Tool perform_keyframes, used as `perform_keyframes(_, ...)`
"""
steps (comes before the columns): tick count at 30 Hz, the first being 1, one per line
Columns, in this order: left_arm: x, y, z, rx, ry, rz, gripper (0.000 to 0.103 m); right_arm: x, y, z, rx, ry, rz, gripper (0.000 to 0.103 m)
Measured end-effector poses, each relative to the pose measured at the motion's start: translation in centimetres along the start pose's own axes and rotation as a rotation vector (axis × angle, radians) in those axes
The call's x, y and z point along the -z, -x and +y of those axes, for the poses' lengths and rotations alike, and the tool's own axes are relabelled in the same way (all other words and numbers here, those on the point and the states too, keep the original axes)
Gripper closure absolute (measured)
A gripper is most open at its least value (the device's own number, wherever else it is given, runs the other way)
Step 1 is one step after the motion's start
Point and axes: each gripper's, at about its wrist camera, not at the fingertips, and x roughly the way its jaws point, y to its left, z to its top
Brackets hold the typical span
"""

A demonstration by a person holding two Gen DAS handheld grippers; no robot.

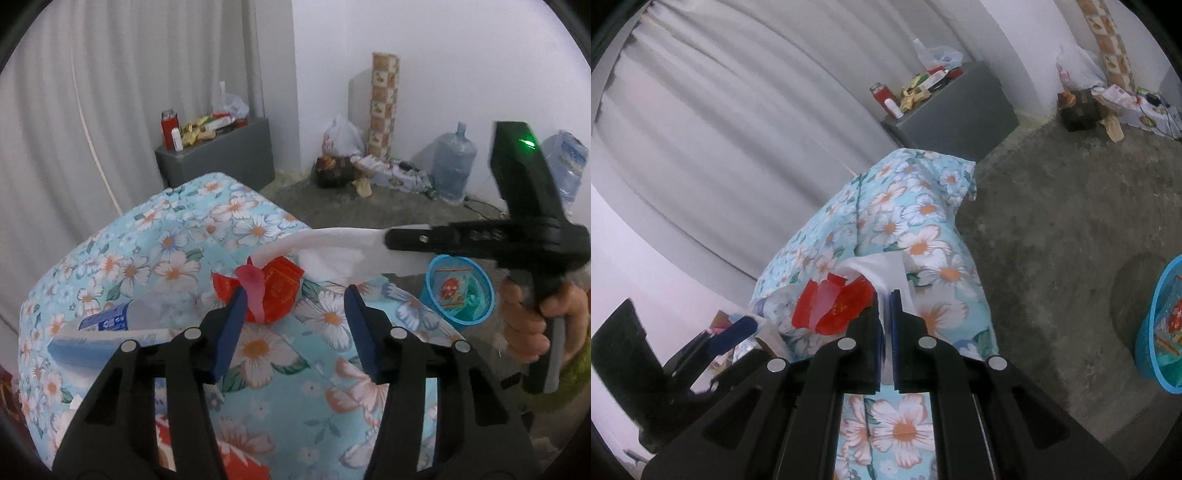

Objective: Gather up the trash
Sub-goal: 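Grasp the white tissue with the right tool while the left grasps red wrappers, then carry the tissue and red wrappers to the blue wastebasket and release both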

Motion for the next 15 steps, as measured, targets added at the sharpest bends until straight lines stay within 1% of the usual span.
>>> perform_keyframes(2,-0.6,-0.8,0.5,-0.018,0.013,0.018,0.053,0.1,0.1,-0.6,-0.008,-0.016,0.000,0.098)
perform_keyframes(6,-1.6,-2.9,2.2,-0.018,0.061,0.097,0.053,0.1,0.5,-1.7,-0.012,-0.038,-0.009,0.098)
perform_keyframes(9,-2.1,-4.1,2.6,-0.021,0.072,0.140,0.059,0.1,0.8,-2.4,-0.024,-0.061,-0.019,0.098)
perform_keyframes(11,-2.2,-4.9,2.8,-0.017,0.078,0.169,0.061,0.1,1.0,-2.8,-0.031,-0.070,-0.025,0.098)
perform_keyframes(13,-2.3,-5.8,2.8,-0.033,0.073,0.201,0.066,0.2,1.2,-3.1,-0.036,-0.074,-0.028,0.098)
perform_keyframes(15,-2.3,-6.4,2.8,-0.045,0.068,0.228,0.068,0.2,1.3,-3.2,-0.040,-0.078,-0.030,0.098)
